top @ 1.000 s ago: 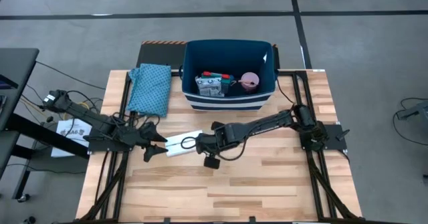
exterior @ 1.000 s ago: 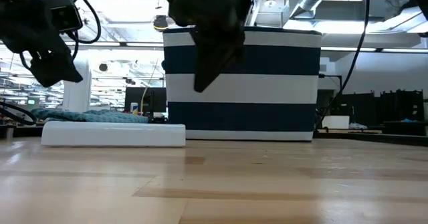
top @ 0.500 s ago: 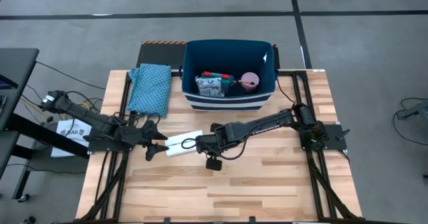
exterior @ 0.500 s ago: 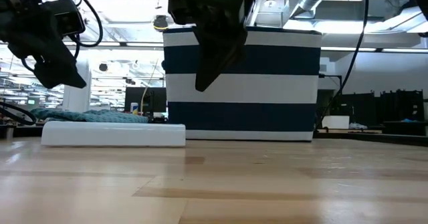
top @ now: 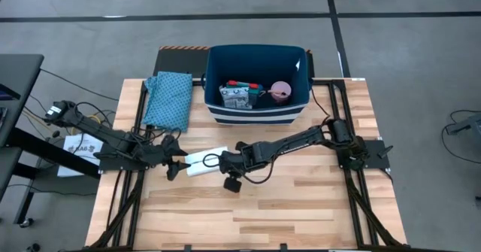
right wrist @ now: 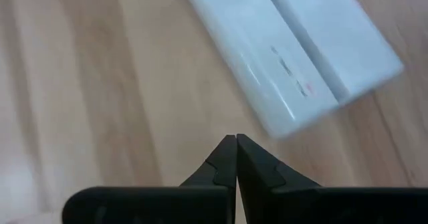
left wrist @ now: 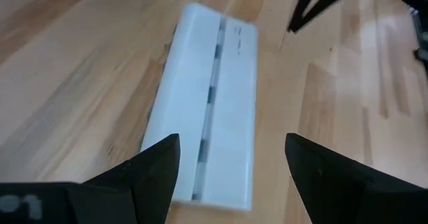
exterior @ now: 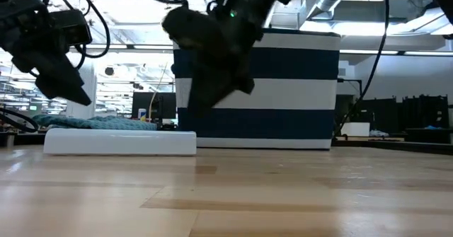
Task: Pick & place medical supplies in basket/bin
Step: Put the white pill organizer into the blue bin
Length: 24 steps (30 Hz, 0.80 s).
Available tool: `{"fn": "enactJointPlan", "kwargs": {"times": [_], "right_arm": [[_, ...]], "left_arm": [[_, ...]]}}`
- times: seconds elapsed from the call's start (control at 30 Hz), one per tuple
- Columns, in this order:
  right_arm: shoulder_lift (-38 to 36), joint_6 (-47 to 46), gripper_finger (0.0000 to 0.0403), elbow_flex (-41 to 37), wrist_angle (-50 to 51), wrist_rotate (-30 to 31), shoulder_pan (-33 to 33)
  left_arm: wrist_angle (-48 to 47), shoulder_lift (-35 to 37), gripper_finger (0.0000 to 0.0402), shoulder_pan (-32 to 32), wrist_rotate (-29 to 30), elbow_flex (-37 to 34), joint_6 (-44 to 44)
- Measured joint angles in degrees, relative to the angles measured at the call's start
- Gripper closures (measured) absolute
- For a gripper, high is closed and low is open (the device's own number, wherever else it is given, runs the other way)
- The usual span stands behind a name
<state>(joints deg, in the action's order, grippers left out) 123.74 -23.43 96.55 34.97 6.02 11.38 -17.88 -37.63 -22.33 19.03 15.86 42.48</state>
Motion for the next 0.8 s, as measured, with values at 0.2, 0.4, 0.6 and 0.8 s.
{"fn": "enactJointPlan", "kwargs": {"times": [0.2,0.4,0.6,0.8], "right_arm": [[-0.53,1.16,0.0403,-0.55,-0.57,0.05,1.98],[-0.44,1.31,0.0403,-0.61,-0.65,0.21,2.90],[-0.44,1.37,0.0403,-0.61,3.94,0.31,2.88],[-0.44,1.37,0.0403,-0.61,5.87,0.22,2.88]], "left_arm": [[-3.22,0.00,0.0143,0.00,-0.66,0.00,0.20],[-5.39,0.01,0.0143,0.00,-0.69,0.01,0.40],[-9.90,0.00,0.0147,-0.06,-4.51,0.04,4.31],[-12.89,0.00,0.0165,-0.10,-6.80,0.04,6.21]]}}
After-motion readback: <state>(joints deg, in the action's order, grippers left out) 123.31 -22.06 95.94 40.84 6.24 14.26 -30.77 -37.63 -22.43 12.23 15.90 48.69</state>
